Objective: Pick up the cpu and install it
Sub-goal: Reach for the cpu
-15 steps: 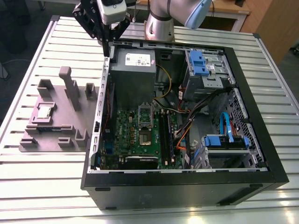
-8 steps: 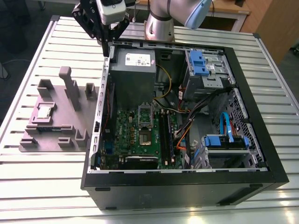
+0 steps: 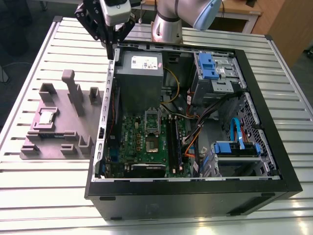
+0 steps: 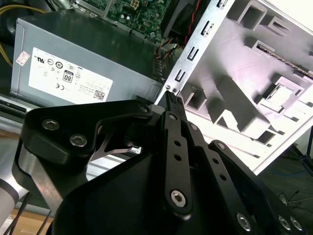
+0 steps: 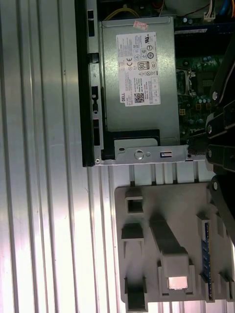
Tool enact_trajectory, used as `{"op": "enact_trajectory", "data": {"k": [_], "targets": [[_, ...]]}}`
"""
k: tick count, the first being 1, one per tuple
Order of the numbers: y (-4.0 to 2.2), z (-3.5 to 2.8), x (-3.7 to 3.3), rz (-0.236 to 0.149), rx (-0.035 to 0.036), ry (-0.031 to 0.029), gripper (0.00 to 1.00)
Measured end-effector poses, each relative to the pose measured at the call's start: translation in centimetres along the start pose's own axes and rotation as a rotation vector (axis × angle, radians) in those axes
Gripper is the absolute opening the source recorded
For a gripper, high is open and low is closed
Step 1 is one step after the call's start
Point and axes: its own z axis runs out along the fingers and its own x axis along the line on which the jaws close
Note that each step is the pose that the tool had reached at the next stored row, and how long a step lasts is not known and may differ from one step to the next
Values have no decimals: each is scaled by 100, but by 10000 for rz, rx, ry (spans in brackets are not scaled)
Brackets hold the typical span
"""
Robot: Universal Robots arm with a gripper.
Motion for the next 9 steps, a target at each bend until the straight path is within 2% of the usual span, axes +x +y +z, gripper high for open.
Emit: {"op": "enact_trajectory", "data": {"k": [9], "targets": [[-1,2,17,0,0,1,10]]}}
